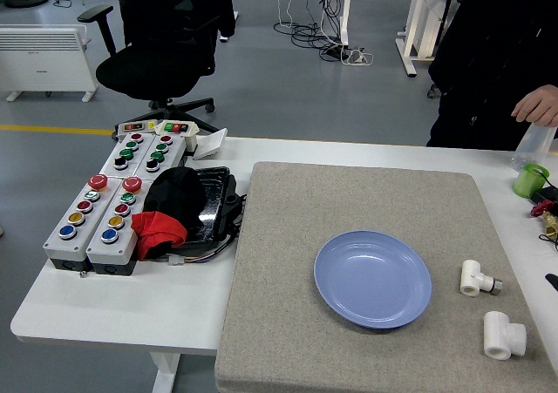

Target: Pick pipe place plate twice

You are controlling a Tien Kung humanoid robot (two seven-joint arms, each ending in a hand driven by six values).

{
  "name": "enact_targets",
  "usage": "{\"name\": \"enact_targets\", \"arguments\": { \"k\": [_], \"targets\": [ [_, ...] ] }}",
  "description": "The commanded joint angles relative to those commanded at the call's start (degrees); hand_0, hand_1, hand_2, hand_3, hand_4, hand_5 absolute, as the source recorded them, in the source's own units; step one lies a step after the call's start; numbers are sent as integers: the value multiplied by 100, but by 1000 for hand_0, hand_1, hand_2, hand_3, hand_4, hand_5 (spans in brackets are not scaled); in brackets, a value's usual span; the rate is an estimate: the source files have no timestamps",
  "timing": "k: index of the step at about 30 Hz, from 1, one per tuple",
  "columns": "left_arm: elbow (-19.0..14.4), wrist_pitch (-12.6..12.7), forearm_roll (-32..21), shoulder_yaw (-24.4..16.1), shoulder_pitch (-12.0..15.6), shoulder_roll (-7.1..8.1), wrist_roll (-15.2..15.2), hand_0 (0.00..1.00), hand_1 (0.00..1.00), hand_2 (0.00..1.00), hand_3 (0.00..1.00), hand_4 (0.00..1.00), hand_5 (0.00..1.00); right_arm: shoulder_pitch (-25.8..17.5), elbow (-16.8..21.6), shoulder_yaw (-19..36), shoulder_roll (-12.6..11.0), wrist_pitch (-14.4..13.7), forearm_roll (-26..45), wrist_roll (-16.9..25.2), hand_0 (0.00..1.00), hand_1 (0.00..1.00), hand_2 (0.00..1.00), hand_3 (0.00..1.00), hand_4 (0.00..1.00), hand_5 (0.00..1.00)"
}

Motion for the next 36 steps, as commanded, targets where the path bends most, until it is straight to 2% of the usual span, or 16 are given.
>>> {"name": "enact_targets", "arguments": {
  "k": [10,14,17,25,31,32,36],
  "targets": [
    [-17,1,-69,52,7,-2,33,656,636,640,560,398,998,-146,247,-644,-249,153,165,-154,998,945,998,988,875,379],
    [-14,9,-123,92,-22,-14,21,655,637,640,559,395,998,47,120,-1020,-285,169,-26,-254,998,944,998,990,889,396],
    [-11,16,-161,115,-32,-20,13,655,637,640,559,395,998,200,-84,-1245,-218,148,-328,-346,998,944,998,990,889,396],
    [-12,20,-234,161,-47,-17,7,655,637,641,560,392,998,423,-340,-1614,-245,183,-783,-486,998,944,998,992,895,405],
    [-14,20,-262,176,-44,-14,10,655,636,641,558,390,998,538,-488,-1832,-307,261,-871,-556,998,936,992,981,901,415],
    [-15,18,-261,176,-42,-15,10,654,637,641,560,389,998,559,-528,-1861,-301,274,-900,-564,933,885,936,937,903,416],
    [-16,15,-254,170,-36,-22,12,654,637,641,560,389,998,635,-662,-1952,-279,334,-1039,-555,933,885,936,937,903,416]
  ]
}}
